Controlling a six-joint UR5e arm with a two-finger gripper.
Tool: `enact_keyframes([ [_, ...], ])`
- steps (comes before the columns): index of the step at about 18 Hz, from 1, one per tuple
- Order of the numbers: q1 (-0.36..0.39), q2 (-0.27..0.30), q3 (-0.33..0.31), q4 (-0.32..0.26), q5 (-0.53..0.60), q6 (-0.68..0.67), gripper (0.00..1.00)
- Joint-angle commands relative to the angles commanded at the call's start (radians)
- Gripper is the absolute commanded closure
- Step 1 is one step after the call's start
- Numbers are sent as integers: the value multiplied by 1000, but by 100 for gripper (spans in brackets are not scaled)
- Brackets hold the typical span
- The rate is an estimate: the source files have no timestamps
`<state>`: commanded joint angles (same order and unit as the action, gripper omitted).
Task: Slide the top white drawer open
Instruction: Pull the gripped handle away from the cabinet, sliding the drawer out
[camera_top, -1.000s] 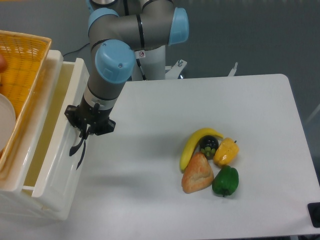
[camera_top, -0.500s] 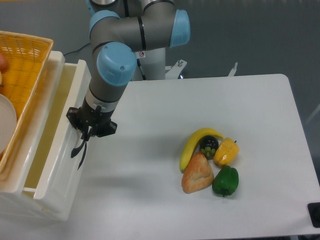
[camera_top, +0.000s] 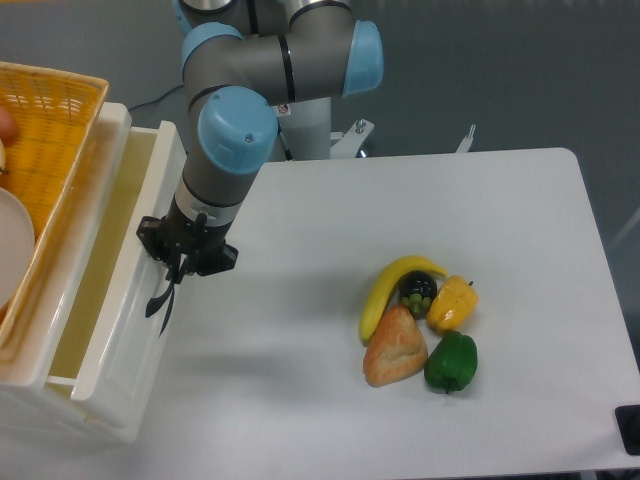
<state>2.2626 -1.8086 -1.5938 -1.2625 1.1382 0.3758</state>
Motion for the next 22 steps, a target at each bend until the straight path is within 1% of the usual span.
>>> enact_keyframes([
  [5,31,0,0,0,6,3,82],
  [11,75,0,3,2,6,37,82],
  [22,123,-18,25,0,6,55,82],
])
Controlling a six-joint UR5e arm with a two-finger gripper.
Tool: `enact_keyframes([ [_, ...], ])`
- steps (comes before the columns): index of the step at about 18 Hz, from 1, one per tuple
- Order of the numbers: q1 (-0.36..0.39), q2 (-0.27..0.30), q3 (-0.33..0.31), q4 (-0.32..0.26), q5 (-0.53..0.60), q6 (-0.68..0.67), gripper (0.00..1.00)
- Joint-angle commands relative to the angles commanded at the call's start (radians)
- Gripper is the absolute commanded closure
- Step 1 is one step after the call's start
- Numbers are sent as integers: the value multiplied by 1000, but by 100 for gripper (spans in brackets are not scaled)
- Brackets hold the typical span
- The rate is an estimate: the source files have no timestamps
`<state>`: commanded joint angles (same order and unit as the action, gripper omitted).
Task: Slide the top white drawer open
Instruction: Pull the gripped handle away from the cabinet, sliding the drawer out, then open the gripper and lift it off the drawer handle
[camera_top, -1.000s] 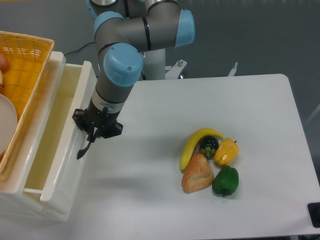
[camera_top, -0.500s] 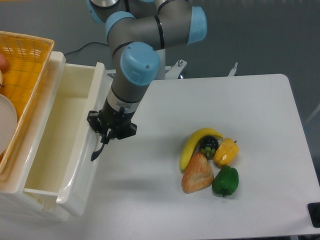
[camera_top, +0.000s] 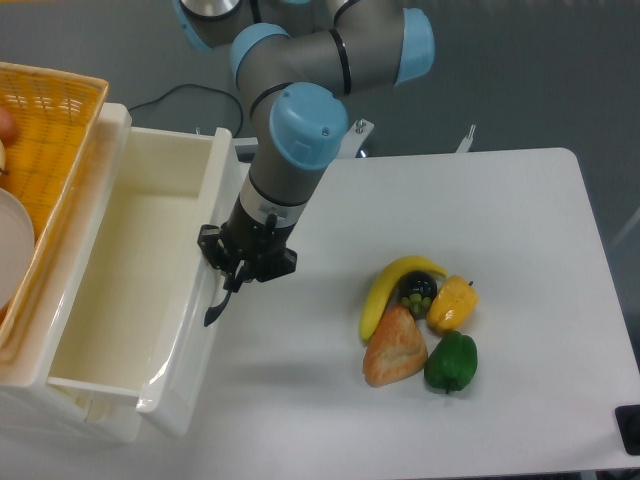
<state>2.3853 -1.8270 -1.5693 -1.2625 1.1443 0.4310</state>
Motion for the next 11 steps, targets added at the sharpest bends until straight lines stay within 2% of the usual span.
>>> enact_keyframes([
  [11,46,-8,2,-3,0,40,82],
])
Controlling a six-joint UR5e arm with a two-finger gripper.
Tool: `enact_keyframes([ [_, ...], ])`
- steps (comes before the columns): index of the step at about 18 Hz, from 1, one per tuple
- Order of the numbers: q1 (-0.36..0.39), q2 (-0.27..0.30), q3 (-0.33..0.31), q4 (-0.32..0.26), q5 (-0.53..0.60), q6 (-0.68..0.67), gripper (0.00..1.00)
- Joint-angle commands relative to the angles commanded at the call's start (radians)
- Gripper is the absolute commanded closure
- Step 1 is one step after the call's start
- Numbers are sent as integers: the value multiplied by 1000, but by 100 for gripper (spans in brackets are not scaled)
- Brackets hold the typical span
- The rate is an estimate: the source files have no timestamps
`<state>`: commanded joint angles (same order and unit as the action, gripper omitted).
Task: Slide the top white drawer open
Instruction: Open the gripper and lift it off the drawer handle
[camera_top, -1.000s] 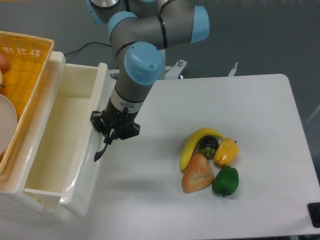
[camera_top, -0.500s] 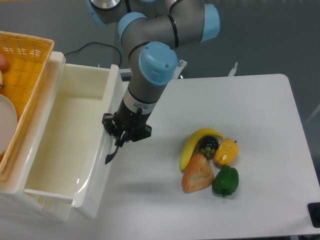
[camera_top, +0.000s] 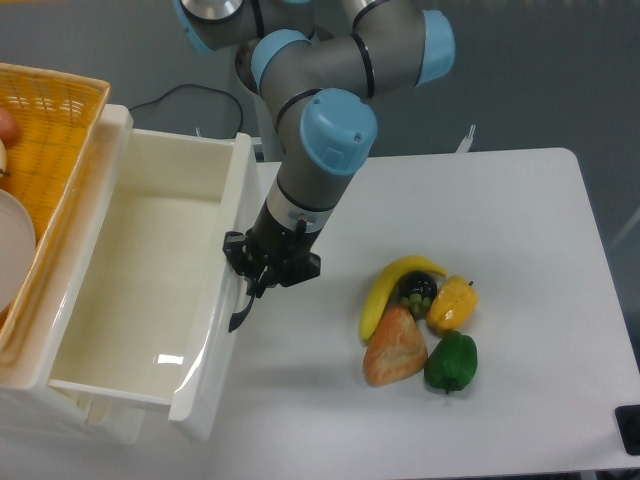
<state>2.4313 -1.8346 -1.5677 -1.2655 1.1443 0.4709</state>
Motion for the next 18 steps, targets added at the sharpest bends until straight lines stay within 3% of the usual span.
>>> enact_keyframes([
  [2,2,0,0,2,0,0,81],
  [6,3,0,0,2,-3,0,51],
  [10,14,-2,2,2,-5,50,30],
  [18,32,-6,5,2,-8,67,20],
])
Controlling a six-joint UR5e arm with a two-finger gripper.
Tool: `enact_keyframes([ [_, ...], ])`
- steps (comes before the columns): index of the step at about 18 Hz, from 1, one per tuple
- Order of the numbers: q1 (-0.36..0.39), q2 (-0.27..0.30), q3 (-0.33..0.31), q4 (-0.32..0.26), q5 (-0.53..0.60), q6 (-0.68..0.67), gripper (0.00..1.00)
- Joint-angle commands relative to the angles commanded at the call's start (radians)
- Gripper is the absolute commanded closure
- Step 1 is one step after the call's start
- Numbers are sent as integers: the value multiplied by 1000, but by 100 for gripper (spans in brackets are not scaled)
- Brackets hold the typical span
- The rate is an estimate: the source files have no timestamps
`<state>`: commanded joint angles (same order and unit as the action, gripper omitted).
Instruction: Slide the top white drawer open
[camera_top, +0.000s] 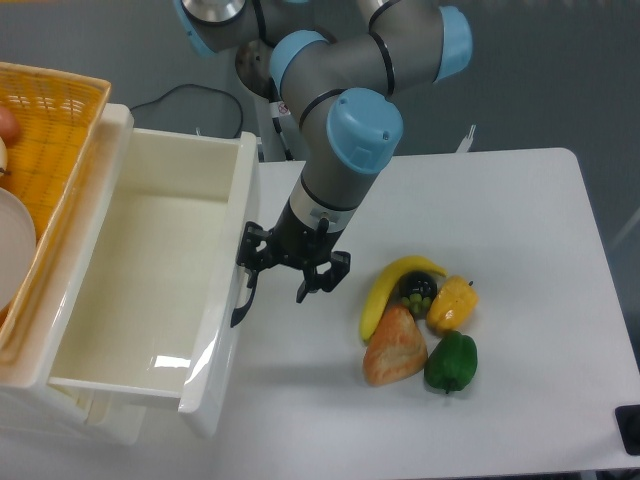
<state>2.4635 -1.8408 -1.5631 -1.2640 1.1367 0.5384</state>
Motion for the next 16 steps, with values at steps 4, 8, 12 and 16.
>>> enact_keyframes([
  [4,29,-2,21,0,2,0,1],
  [8,78,-2,41,3,2,11,0],
  [12,141,3,43,3,3,113,0],
  [16,196,-31,41,37,32,218,0],
])
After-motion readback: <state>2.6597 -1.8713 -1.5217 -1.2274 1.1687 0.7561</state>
